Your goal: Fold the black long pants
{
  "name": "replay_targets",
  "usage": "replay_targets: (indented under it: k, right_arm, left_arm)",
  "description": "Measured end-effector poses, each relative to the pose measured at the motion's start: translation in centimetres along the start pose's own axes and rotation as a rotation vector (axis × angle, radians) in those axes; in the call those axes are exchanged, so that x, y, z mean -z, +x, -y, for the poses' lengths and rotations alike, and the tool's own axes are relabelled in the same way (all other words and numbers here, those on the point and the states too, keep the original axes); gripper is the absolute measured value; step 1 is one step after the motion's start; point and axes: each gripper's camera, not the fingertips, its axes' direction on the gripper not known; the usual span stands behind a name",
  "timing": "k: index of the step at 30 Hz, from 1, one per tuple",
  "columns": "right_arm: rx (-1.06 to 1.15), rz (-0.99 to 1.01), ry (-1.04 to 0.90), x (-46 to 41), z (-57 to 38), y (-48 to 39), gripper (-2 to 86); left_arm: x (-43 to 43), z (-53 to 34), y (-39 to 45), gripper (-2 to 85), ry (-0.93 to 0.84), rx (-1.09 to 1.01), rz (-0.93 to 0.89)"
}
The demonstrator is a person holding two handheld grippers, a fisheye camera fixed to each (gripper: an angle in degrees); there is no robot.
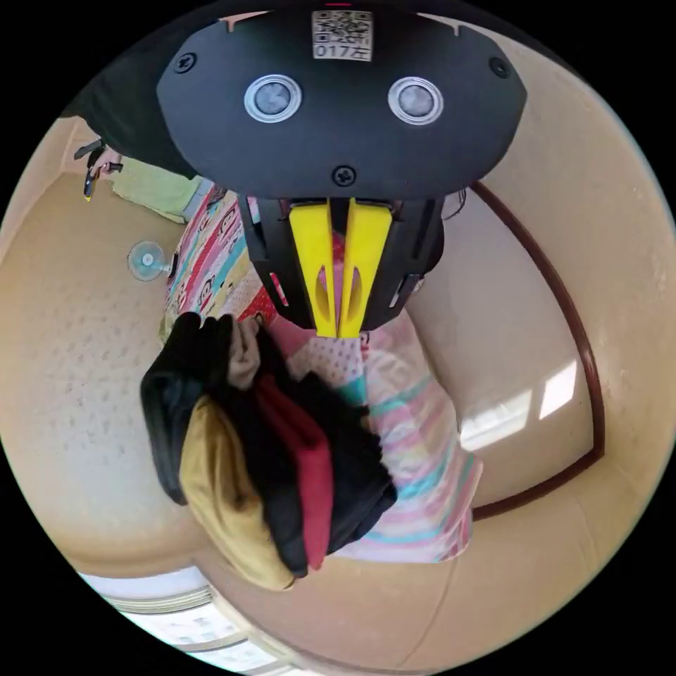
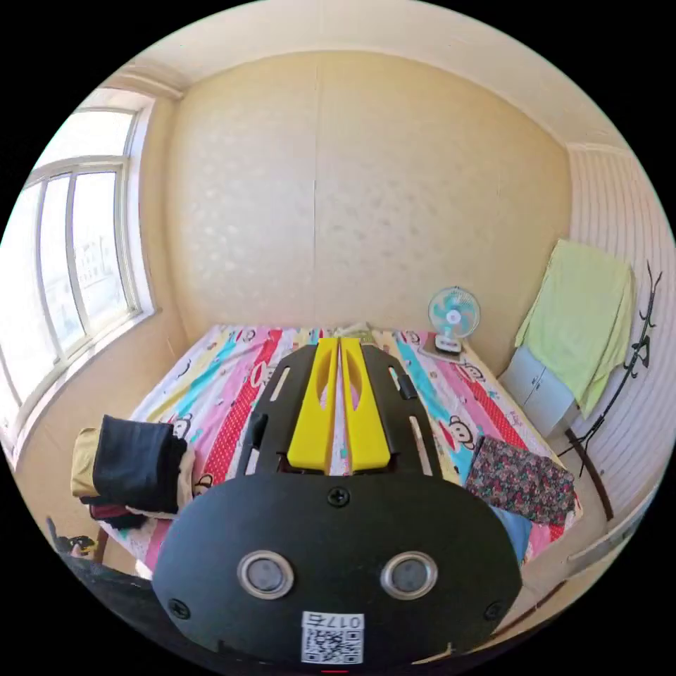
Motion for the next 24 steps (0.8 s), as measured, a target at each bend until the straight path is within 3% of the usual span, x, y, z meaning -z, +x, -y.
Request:
replay_targets:
  k: [2,5,8,11,14,16,18,20,24]
  right_arm:
    - [-0.041,-0.015,0.147,4.9,-0.7,-2.2,0.2]
    - [-0.04,0.011,0.204,9.2,-2.2,-3.9,0.2]
    - [0.067,0.034,0.303,12.9,-5.4,-6.6,0.1]
    - [0.066,0.014,0.373,15.5,-9.0,-8.8,0.1]
    - [0.022,-0.006,0.325,17.3,-11.5,-10.0,0.2]
    - [0.028,-0.029,0.285,18.6,-12.6,-10.7,0.2]
    - [0.055,-0.076,0.254,20.0,-13.5,-11.4,0.2]
    - [0.074,-0.165,0.212,21.3,-14.4,-12.4,0.2]
    - [-0.022,-0.215,0.182,21.6,-15.1,-13.0,0.4]
  left_arm:
    - [2.7,3.3,3.4,2.7,0.082,-0.17,-0.066]
    - [4.2,6.8,9.1,8.0,0.105,-0.43,-0.193]
    - [1.7,10.3,13.8,14.2,-0.052,-0.6,-0.355]
    - [-4.5,12.8,15.3,14.9,-0.273,-0.549,-0.367]
    - [-6.5,13.5,14.8,7.9,-0.281,-0.421,-0.385]
    - [-5.0,12.7,16.3,4.1,-0.235,-0.465,-0.578]
    - [-3.6,10.7,20.5,3.6,-0.243,-0.597,-0.595]
    - [-2.8,5.7,28.2,3.4,-0.31,-0.894,-0.51]
    - [-4.2,-6.2,35.7,3.5,-0.478,-1.383,-0.521]
